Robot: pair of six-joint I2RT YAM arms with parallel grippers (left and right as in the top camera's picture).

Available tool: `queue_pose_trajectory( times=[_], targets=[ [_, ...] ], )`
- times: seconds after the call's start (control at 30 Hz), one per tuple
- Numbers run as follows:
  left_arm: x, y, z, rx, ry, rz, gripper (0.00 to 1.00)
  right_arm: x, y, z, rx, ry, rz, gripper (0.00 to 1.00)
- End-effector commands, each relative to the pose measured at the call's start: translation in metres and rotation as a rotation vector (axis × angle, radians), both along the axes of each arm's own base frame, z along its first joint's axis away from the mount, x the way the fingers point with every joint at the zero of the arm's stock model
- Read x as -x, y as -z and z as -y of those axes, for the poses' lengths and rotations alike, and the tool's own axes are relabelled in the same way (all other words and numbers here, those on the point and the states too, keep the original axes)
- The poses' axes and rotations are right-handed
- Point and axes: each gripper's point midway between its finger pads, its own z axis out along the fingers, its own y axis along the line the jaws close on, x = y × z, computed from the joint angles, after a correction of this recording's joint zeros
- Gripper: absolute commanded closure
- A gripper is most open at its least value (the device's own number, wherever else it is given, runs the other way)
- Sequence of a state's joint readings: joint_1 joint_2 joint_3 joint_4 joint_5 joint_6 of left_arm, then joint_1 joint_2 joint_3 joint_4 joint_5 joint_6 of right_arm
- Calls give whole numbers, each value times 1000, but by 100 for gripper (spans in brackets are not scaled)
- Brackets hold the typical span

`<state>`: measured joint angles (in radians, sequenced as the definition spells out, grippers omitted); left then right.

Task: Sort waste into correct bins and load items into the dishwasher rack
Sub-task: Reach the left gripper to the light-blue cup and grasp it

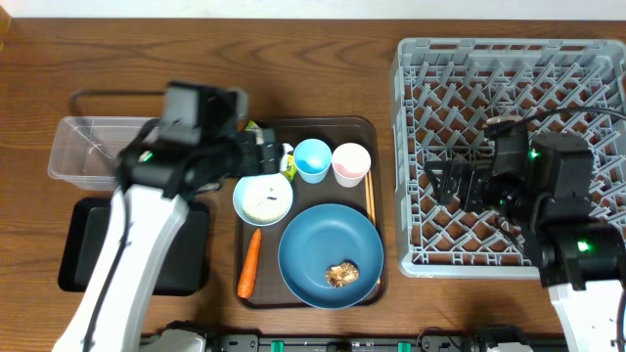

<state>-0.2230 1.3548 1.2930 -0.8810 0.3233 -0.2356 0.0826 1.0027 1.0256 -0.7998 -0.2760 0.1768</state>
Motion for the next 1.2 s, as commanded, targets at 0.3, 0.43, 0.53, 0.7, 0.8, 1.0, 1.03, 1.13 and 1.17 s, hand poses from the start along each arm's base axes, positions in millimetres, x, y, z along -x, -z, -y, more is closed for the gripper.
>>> queue_pose_trajectory(
  times=[0.3,0.43,0.53,0.7,0.8,1.0,1.03,1.13,1.17],
  targets=[
    [-63,62,25,-151,29,-13,2,-6,41,21,44,120,-189,1],
    [-71,77,34,-161,54,-17,7,-6,43,21,45,120,-196,1],
    [-70,97,42,-178,84,-54,13,-7,43,21,44,119,-193,1],
    [-66,130,51,-213,110,-124,24,-7,43,21,45,119,-193,1],
    [-64,144,54,-224,120,-155,29,-7,43,21,44,119,-195,1],
    [-67,150,51,-248,112,-153,50,-6,43,21,44,119,-195,1],
    [-68,150,49,-261,105,-148,50,-6,43,21,44,119,-195,1],
    [-69,150,48,-263,103,-145,50,-6,43,21,44,119,-197,1],
    [-70,150,49,-262,103,-142,51,-6,43,21,44,119,-197,1]
  ],
)
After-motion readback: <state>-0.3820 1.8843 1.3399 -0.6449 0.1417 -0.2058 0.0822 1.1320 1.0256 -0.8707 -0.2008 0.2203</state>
